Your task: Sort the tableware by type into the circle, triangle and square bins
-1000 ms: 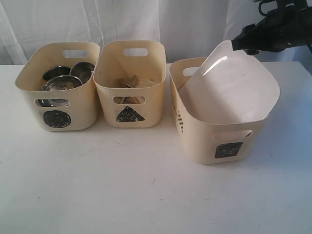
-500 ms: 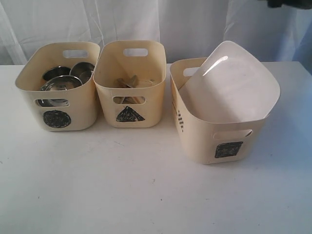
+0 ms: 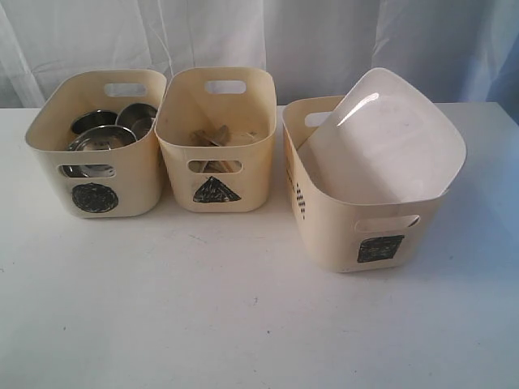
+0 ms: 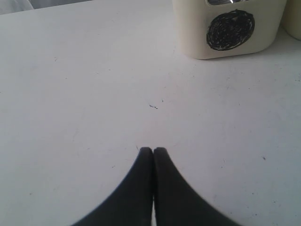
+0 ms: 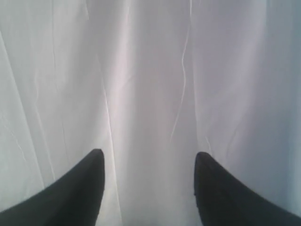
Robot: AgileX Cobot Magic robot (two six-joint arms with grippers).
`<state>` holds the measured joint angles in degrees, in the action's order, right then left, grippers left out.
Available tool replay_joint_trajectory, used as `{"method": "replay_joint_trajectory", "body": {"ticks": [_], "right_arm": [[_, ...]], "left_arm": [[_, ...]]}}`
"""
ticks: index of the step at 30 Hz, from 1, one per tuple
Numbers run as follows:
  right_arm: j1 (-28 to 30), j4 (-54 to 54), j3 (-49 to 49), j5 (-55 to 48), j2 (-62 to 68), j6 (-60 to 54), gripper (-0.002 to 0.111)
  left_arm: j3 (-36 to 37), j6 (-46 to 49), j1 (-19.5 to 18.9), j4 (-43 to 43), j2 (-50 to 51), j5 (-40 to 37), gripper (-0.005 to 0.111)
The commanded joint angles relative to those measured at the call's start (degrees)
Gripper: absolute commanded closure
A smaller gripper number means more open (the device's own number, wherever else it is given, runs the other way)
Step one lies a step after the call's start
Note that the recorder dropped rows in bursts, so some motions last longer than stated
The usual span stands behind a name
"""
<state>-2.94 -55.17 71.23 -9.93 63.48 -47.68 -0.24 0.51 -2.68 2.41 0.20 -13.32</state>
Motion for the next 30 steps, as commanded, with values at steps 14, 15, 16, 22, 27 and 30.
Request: {"method": "replay_joint_trajectory", "body": {"ticks": [14, 15, 16, 22, 27, 30], "right_arm": [[0.13, 2.88, 0.04, -11.42, -22.84, 2.09, 0.089], [0.13, 3.95, 0.04, -13.26, -23.34, 2.26, 0.092], [0.13, 5.10, 0.04, -15.44, -23.99, 3.22, 0.096], [0.13, 17.38, 0.04, -25.74, -27.79, 15.02, 0.108], [0.13, 25.66, 0.04, -32.51, -32.80, 22.85, 0.108], [0.13, 28.65, -1.09, -33.64, -37.79, 26.29, 0.108]], "left_arm": [[0.24, -0.01, 0.24, -0.36, -0.20, 0.07, 0.107], [0.24, -0.01, 0.24, -0.36, -0.20, 0.07, 0.107], [0.24, -0.01, 0.24, -0.36, -0.20, 0.07, 0.107], [0.24, -0.01, 0.24, -0.36, -0.20, 0.07, 0.107], [0.24, -0.01, 0.24, -0.36, -0.20, 0.07, 0.107], [0.24, -0.01, 0.24, -0.36, -0.20, 0.07, 0.107]]}}
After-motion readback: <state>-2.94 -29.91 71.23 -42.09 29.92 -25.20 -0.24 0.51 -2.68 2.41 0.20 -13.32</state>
